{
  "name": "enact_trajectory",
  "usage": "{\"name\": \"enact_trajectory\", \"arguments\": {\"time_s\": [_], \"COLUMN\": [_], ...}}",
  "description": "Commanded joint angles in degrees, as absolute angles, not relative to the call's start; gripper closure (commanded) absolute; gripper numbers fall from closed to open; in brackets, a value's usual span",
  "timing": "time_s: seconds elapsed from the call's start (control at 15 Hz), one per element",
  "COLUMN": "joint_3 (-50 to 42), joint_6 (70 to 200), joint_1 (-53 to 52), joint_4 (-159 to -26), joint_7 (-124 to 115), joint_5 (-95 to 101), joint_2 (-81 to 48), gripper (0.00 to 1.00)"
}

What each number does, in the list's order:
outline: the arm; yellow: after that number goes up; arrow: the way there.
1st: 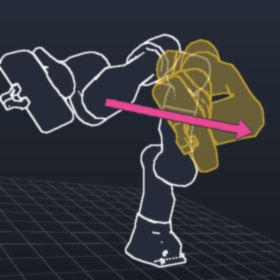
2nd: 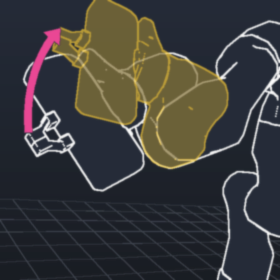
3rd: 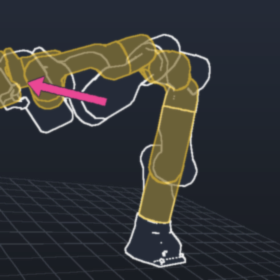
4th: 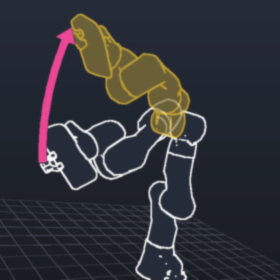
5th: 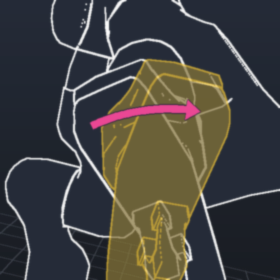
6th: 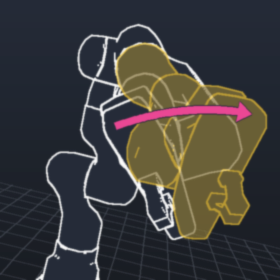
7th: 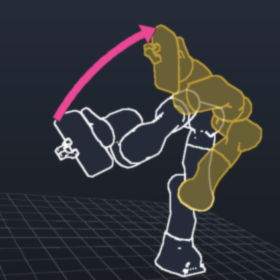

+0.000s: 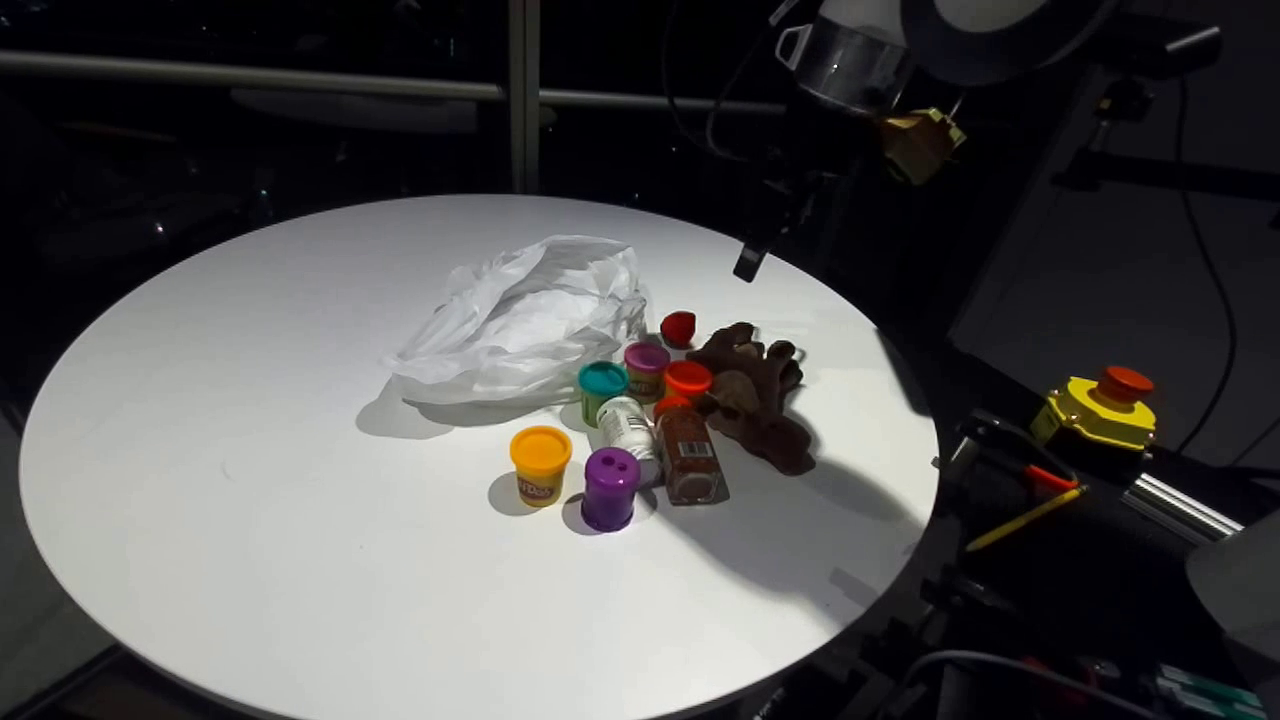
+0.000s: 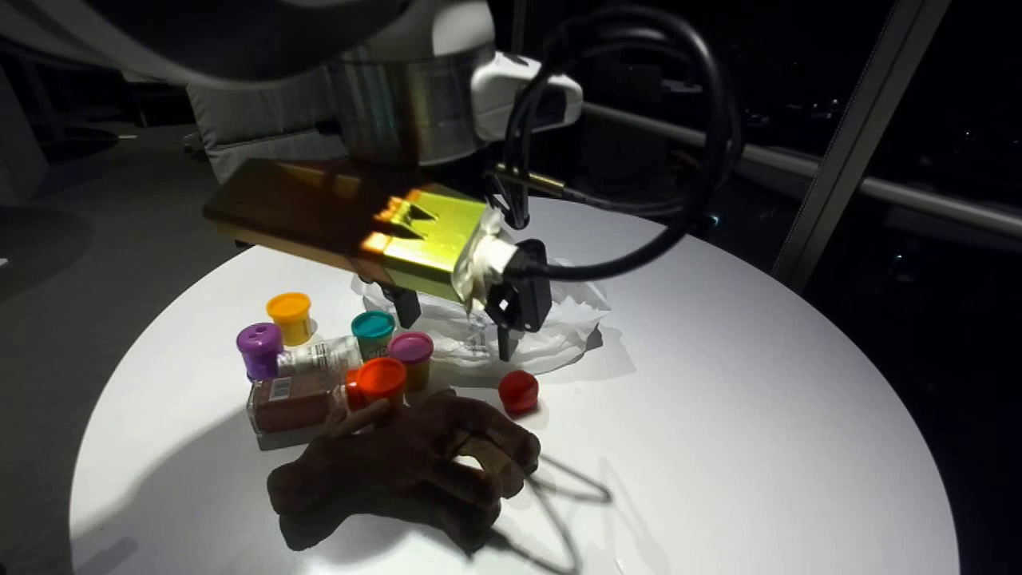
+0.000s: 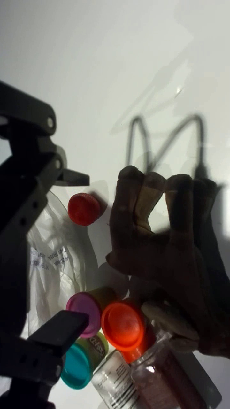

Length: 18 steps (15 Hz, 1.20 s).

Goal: Put all the objects in the white plastic bag

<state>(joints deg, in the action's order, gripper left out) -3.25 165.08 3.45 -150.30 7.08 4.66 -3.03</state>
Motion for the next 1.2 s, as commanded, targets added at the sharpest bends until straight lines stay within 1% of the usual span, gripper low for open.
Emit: {"name": "enact_trajectory", "arguments": {"time_s": [0.0,0.27,0.67,1.07,1.13], "joint_3": [-2.92,-0.52,-0.45,1.38,1.81], "joint_6": [168.84,170.6,172.92,173.7,173.39], "joint_1": [4.38,6.62,8.18,10.27,10.75], "joint_4": [-144.11,-139.66,-133.4,-127.85,-127.45], "joint_7": [9.12,10.81,11.14,11.93,12.18], "joint_5": [2.1,-0.67,1.54,1.75,1.73], "joint_2": [-11.61,-18.93,-28.03,-32.72,-33.1], "gripper": [0.0,0.0,0.0,0.0,0.1]}}
